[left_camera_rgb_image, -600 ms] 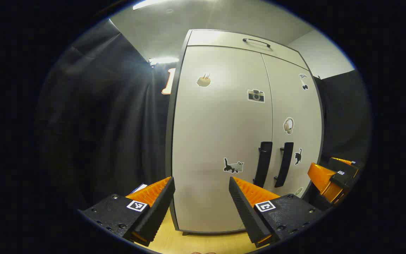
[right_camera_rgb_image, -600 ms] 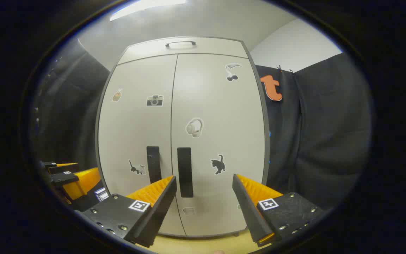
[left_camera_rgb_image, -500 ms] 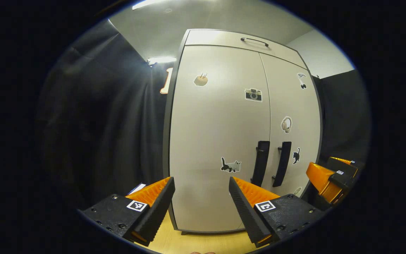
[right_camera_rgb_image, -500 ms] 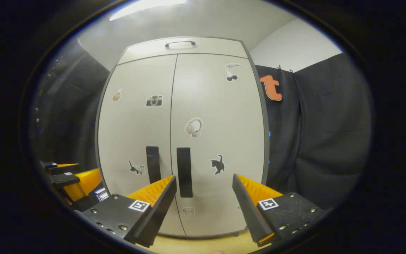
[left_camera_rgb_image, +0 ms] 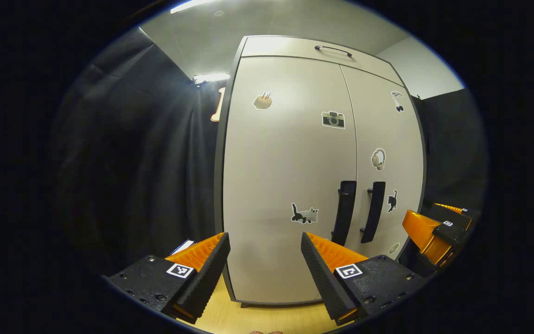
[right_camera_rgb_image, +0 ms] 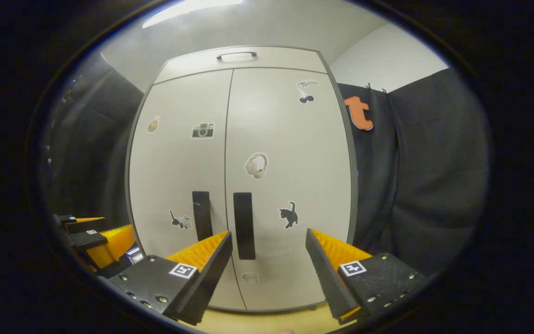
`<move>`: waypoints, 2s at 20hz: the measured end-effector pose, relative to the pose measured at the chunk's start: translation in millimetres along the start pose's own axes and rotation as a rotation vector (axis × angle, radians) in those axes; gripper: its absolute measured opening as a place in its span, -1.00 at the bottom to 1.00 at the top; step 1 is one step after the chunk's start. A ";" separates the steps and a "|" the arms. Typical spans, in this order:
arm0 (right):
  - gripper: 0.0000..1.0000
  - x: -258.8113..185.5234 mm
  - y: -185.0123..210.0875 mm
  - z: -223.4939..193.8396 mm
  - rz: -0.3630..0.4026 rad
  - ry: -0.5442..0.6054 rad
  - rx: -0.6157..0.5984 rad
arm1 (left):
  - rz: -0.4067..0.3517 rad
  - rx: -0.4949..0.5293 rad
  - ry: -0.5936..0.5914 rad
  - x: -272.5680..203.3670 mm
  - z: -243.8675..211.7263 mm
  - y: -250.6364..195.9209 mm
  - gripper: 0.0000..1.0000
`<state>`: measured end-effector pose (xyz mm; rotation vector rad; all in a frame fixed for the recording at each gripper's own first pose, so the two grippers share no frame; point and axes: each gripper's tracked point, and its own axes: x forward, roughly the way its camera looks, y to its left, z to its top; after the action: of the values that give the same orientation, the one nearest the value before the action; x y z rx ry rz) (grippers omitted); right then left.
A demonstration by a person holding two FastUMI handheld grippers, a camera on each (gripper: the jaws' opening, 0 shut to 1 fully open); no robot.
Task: Open the right door of the double-door shoe cabinet with the right hand, and open the left door with the left hand.
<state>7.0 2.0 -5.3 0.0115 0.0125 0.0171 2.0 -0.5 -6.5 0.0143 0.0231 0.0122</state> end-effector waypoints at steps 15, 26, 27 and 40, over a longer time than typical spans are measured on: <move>0.87 44.8 30.0 3.7 0.057 0.013 -0.008 | -0.012 0.010 -0.006 5.3 1.9 -6.8 0.91; 0.38 92.9 48.1 -28.6 0.063 0.138 0.011 | -0.010 0.001 -0.013 14.4 9.9 -2.1 0.83; 0.12 95.3 47.8 -31.7 0.063 0.152 0.024 | -0.009 -0.001 -0.010 14.7 8.1 -1.0 0.83; -0.54 99.8 45.0 -40.8 0.021 0.187 0.042 | -0.001 -0.019 0.030 14.7 -4.8 10.6 0.92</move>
<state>105.6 49.1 -46.7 0.0519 0.2002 0.0391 16.4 10.4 -11.4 -0.0049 0.0529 0.0121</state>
